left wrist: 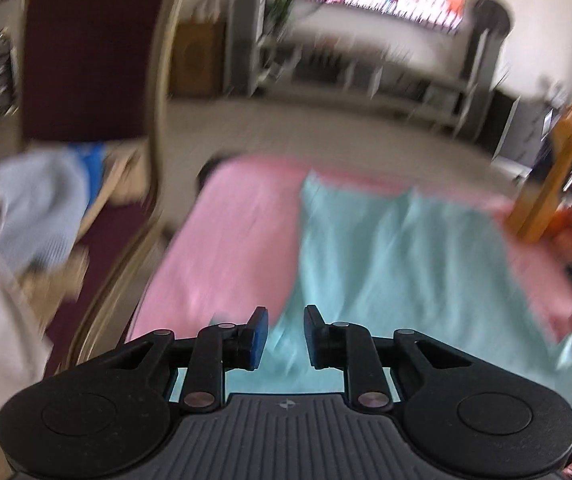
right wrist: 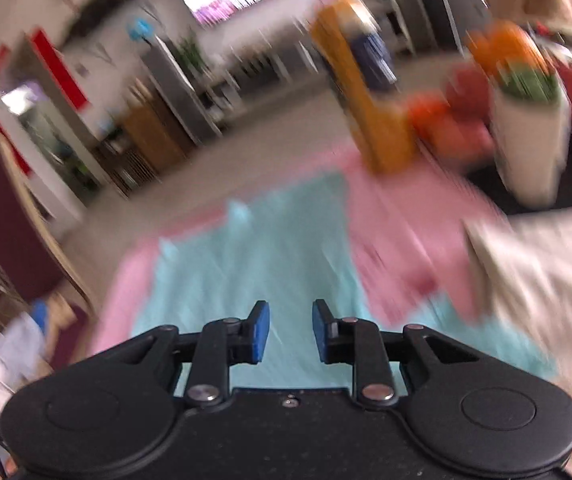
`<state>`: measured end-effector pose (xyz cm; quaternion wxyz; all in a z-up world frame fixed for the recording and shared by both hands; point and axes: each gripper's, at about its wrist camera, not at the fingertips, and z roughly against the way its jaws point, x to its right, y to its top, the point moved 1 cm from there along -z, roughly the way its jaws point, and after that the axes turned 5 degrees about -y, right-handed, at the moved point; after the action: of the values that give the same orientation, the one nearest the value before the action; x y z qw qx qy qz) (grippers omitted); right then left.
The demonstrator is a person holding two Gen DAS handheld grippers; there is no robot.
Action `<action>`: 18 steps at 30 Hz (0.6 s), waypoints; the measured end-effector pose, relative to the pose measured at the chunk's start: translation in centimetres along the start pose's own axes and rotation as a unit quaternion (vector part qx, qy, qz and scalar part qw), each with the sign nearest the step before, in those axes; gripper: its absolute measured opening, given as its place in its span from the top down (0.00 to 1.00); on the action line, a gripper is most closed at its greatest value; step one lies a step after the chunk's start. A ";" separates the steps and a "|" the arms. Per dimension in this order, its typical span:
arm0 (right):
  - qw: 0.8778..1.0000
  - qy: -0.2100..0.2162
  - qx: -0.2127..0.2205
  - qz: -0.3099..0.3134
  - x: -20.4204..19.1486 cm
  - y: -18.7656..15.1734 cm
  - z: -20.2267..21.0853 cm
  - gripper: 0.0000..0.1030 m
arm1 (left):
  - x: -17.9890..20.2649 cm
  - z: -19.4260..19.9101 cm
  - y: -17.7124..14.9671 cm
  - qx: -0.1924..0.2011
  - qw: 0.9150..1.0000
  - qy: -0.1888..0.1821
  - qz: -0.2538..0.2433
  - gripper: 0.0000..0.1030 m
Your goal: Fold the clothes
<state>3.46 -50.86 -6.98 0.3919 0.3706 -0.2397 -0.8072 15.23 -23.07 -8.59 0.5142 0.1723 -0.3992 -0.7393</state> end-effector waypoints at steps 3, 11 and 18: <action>1.000 0.013 0.012 0.009 -0.9 2.3 -1.4 0.76 | 1.2 -1.5 1.4 0.002 0.999 -0.034 -0.011 0.78; 0.992 -0.054 -0.104 -0.048 4.9 -2.2 -11.0 0.84 | 3.2 -11.3 -2.2 -0.131 0.986 -0.044 -0.090 0.86; 0.982 0.007 -0.185 -0.045 4.9 -3.4 -13.9 0.88 | 3.1 -14.6 -2.0 -0.117 0.987 0.028 -0.105 0.79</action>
<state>10.79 -54.22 -19.79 0.4185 0.3080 -0.0670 -0.8518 22.39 -31.53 -18.72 0.4616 0.1725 -0.2747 -0.8257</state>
